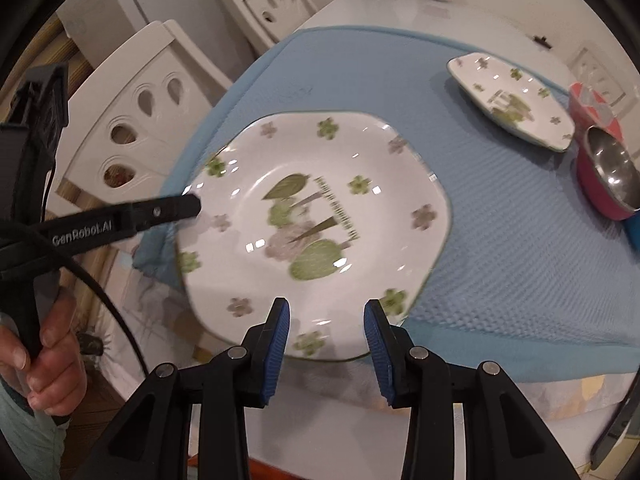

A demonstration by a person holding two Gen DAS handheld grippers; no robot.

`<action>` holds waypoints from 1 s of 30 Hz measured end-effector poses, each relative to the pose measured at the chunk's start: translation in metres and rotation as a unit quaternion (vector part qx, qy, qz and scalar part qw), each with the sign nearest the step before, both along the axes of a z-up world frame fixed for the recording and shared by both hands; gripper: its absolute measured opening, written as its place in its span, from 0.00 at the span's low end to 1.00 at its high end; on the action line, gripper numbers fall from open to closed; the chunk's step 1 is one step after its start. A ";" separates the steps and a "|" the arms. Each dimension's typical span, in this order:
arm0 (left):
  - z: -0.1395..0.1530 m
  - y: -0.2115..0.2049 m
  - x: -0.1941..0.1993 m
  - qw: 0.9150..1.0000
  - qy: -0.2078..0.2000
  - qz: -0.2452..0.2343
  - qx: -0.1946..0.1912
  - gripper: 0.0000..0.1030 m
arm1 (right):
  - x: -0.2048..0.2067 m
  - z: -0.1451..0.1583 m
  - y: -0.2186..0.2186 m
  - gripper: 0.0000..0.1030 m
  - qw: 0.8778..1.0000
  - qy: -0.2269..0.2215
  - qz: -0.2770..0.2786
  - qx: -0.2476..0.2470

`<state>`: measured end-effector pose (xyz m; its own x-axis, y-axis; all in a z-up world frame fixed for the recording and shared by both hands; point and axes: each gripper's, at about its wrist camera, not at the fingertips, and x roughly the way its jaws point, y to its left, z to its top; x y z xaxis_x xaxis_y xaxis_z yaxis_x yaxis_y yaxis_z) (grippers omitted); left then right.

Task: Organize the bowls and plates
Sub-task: 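Lower the forest plate onto the Sunflower plate and open both grippers, then close both grippers on the rim of the larger hexagonal forest plate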

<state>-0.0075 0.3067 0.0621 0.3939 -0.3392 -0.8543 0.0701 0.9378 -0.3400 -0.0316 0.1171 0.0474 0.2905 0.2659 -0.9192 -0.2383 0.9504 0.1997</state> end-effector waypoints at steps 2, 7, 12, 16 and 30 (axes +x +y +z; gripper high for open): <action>0.010 0.010 0.001 1.000 -0.010 0.019 0.002 0.20 | -0.003 0.002 -0.004 0.37 1.000 0.003 0.001 0.026; 0.038 0.020 0.010 0.999 -0.033 0.034 -0.004 0.20 | -0.003 0.017 -0.032 0.37 0.997 -0.017 -0.031 0.061; 0.071 0.001 0.024 0.998 -0.063 0.007 -0.023 0.20 | 0.006 0.033 -0.074 0.40 0.992 -0.040 -0.094 0.073; 0.102 -0.033 0.045 0.995 -0.091 -0.042 -0.024 0.20 | 0.019 0.042 -0.112 0.42 0.985 -0.050 -0.144 0.082; 0.154 -0.132 0.164 0.982 -0.118 -0.145 -0.028 0.72 | 0.068 0.054 -0.202 0.53 0.950 -0.074 -0.286 0.099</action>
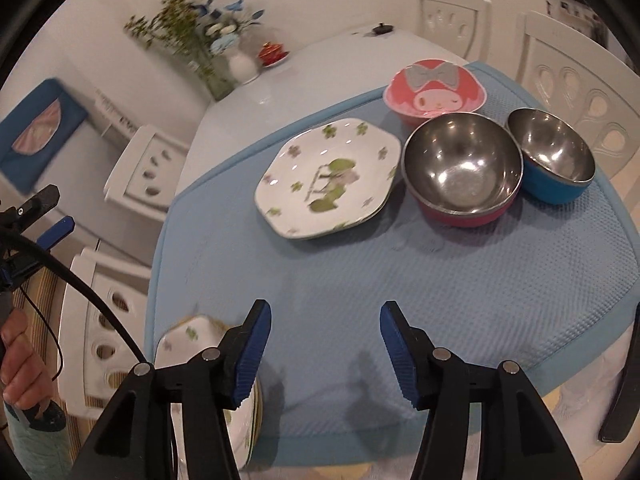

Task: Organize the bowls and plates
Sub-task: 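Close both grippers on the rim of the larger hexagonal forest plate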

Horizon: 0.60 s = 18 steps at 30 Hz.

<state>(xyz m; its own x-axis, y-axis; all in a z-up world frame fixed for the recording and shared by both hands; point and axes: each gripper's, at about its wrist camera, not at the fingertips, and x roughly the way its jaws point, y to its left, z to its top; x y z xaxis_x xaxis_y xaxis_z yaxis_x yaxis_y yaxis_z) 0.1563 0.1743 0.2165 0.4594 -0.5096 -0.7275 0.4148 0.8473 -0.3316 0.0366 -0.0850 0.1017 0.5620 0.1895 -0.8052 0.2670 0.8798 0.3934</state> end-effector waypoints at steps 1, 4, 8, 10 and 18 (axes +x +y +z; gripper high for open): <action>-0.001 -0.006 0.008 1.000 0.001 -0.007 0.001 0.72 | 0.004 -0.001 -0.002 0.53 1.000 0.002 -0.007 0.002; -0.018 -0.027 0.038 0.999 0.018 -0.027 0.009 0.71 | 0.023 -0.009 -0.009 0.53 0.999 0.011 -0.034 0.006; -0.058 -0.052 0.068 0.997 0.057 -0.051 0.032 0.68 | 0.047 -0.023 -0.016 0.53 0.997 0.027 -0.069 -0.002; -0.081 -0.063 0.079 0.994 0.077 -0.061 0.041 0.63 | 0.060 -0.033 -0.022 0.53 0.995 0.032 -0.092 0.009; -0.169 -0.091 0.109 0.983 0.160 -0.075 0.059 0.29 | 0.099 -0.070 -0.030 0.53 0.988 0.072 -0.140 -0.001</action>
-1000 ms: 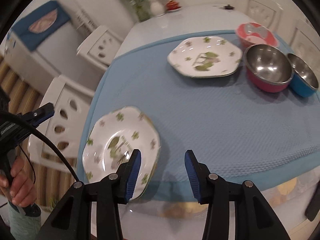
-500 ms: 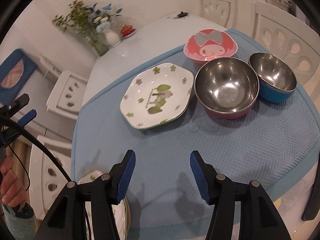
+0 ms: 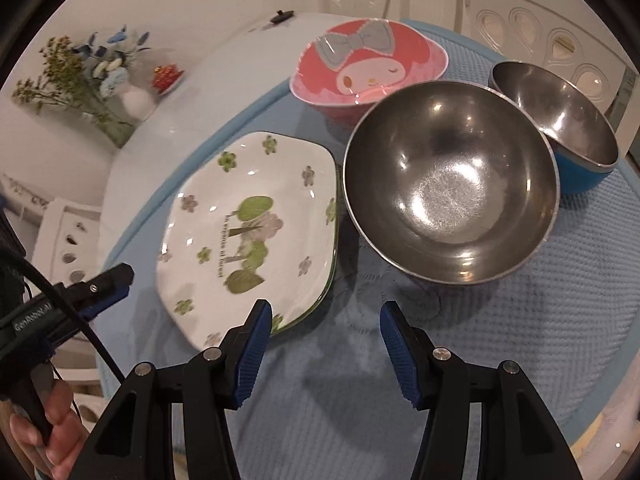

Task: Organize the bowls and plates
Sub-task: 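Close both grippers on the rim of the larger hexagonal forest plate, then lift the larger forest plate and carry it toward the plate stack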

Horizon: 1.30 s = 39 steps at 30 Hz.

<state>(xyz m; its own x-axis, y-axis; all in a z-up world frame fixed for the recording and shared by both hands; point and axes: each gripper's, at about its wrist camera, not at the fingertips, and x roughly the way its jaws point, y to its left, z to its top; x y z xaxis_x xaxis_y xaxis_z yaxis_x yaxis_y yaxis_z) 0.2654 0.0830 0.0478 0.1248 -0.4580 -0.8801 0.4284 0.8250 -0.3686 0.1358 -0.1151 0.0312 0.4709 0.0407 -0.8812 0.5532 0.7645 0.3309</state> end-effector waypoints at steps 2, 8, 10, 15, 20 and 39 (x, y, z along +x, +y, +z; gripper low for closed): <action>-0.014 -0.004 0.005 1.000 0.010 -0.001 0.000 0.25 | 0.006 -0.005 0.003 0.46 1.000 0.004 0.001 -0.012; -0.033 -0.013 0.009 1.000 0.025 -0.015 -0.007 0.20 | 0.024 -0.015 0.009 0.23 0.999 0.008 0.012 -0.043; -0.035 -0.015 0.009 1.000 0.020 -0.019 0.000 0.20 | 0.030 -0.011 0.015 0.24 0.997 0.016 0.024 -0.069; -0.035 -0.007 0.020 0.999 0.028 -0.012 -0.012 0.20 | 0.030 0.001 0.025 0.25 0.996 0.029 0.039 -0.077; -0.028 0.001 0.035 1.000 0.008 -0.002 0.003 0.20 | 0.025 0.007 0.048 0.27 0.998 0.040 0.005 -0.044; -0.038 -0.005 0.034 0.999 0.024 -0.043 -0.006 0.20 | 0.018 -0.016 0.011 0.32 1.000 0.019 -0.001 -0.015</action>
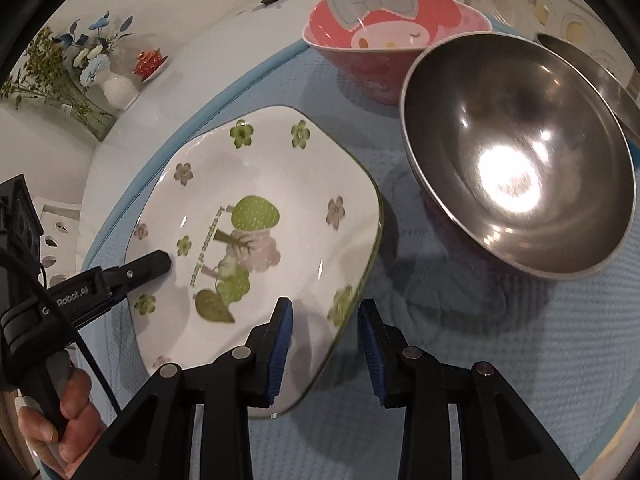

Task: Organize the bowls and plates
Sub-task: 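Lift the larger forest plate and carry it toward the plate stack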

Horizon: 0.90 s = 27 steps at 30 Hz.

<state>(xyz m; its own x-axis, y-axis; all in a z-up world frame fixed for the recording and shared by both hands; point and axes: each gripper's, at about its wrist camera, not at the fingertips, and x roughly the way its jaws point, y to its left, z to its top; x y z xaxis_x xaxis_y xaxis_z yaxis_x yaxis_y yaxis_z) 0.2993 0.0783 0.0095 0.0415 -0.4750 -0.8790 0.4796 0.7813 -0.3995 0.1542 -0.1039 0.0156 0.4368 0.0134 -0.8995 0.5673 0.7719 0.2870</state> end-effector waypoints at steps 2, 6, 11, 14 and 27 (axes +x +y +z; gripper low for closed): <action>-0.001 -0.002 0.003 1.000 0.003 -0.002 -0.005 0.20 | 0.005 0.001 0.000 0.32 1.000 -0.003 0.009 -0.015; -0.001 -0.004 0.005 1.000 0.000 -0.016 -0.008 0.21 | 0.015 0.000 0.000 0.33 0.999 -0.010 0.025 -0.033; 0.000 -0.010 0.004 1.000 -0.009 -0.029 -0.006 0.20 | 0.019 -0.001 -0.001 0.33 0.999 -0.017 0.034 -0.038; 0.003 -0.014 0.000 0.999 -0.027 -0.037 -0.001 0.20 | 0.022 -0.001 0.001 0.33 0.998 -0.017 0.045 -0.039; 0.027 0.022 0.000 0.995 -0.027 -0.031 -0.091 0.20 | 0.029 0.007 0.010 0.33 0.996 -0.046 0.072 -0.025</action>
